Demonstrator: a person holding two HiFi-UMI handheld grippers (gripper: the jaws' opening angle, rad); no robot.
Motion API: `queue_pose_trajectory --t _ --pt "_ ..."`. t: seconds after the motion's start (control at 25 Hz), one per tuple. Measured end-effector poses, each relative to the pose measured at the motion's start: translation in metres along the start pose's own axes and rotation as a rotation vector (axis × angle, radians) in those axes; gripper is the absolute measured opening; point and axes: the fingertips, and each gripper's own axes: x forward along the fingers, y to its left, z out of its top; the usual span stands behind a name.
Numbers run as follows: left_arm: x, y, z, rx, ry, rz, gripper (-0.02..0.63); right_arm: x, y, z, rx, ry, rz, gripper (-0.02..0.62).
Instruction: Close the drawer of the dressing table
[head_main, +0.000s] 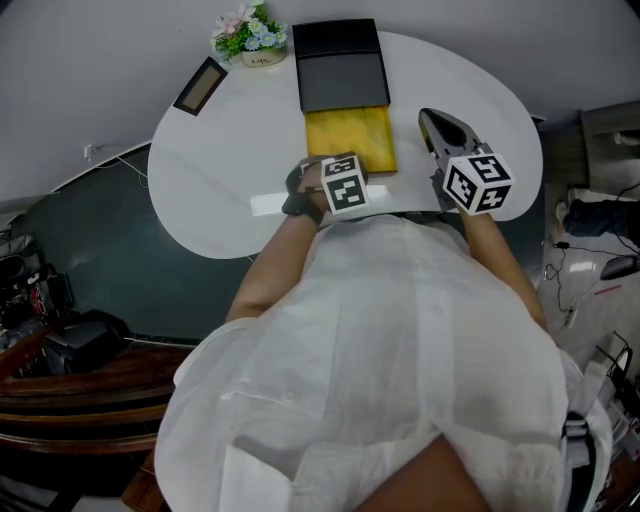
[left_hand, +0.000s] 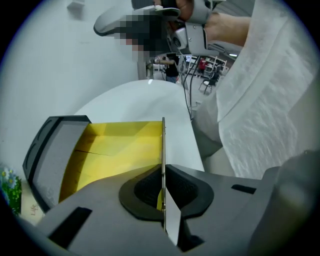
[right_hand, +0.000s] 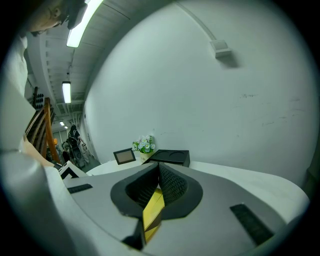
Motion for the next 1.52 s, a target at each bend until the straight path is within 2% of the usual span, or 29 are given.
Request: queue_pose_trajectory --t 0.2,1.52 --pt "0.001 0.003 -0.002 0.009 0.020 -0.044 0.029 -0.002 0.002 -0.002 0.006 0.000 -0.001 0.009" --pt "0.003 0.044 -0.004 0.020 0.033 -0.042 0.029 0.003 -0.011 -0.005 0.013 0.017 -0.030 0.009"
